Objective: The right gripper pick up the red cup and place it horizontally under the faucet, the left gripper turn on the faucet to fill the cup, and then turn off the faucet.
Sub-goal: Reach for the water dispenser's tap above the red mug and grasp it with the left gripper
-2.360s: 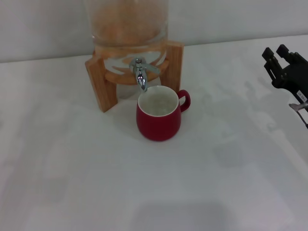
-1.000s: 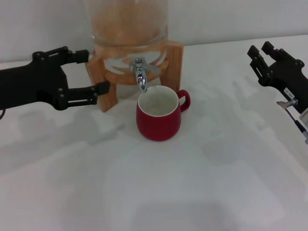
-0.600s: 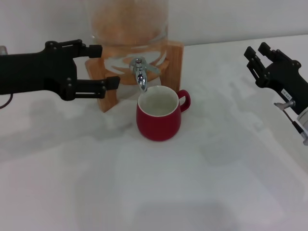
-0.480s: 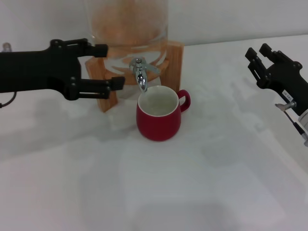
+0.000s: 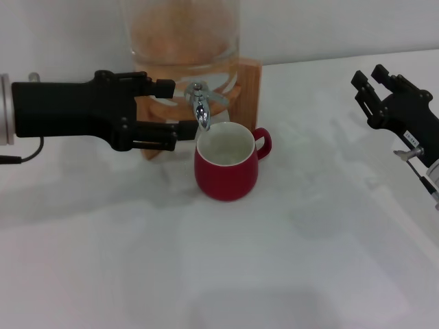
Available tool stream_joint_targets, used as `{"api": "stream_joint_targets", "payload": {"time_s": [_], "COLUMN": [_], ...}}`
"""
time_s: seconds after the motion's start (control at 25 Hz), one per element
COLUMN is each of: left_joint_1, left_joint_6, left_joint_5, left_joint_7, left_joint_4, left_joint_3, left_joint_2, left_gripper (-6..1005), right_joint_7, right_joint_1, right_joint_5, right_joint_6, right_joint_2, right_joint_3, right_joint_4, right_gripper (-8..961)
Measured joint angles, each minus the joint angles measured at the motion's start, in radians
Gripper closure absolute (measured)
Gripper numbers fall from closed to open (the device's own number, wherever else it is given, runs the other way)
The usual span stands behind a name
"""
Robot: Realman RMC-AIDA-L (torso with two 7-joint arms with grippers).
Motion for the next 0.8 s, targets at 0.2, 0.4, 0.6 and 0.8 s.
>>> {"api": "stream_joint_targets", "payload": {"time_s": [0.2,0.4,0.6,0.8], "left_joint_1": [0.020,0.044,0.021,-0.002], "left_joint_6": [-0.011,-0.044,-0.098,-0.132], "left_joint_5": [0.013,0.021,0.075,0.167], "left_joint_7": [-0.019,0.004,-0.021,-0.035], "left_joint_4": [-0.003,0.000,-0.006,-0.008], "left_joint_3": [-0.004,-0.054,-0.086,-0.089], "left_joint_2": [-0.014,-0.038,-0.045,-0.064], "left_gripper": [138,137,137,137], "right_joint_7": [0.000,0.005,0.025,0.034], "right_joint_1": [-0.004,-0.010,-0.012,-0.012], "right_joint_5": [0.000,0.000,0.000,0.000], "right_joint_6": [0.000,0.000,-0.002,-0.014], "right_joint_2": [0.000,0.002,0.000,-0.003], "right_joint_3": [-0.001,-0.003,-0.003,-0.003], "right_joint_4": [0.002,-0.001,-0.007,-0.004], "right_gripper": [572,572,571,571]}}
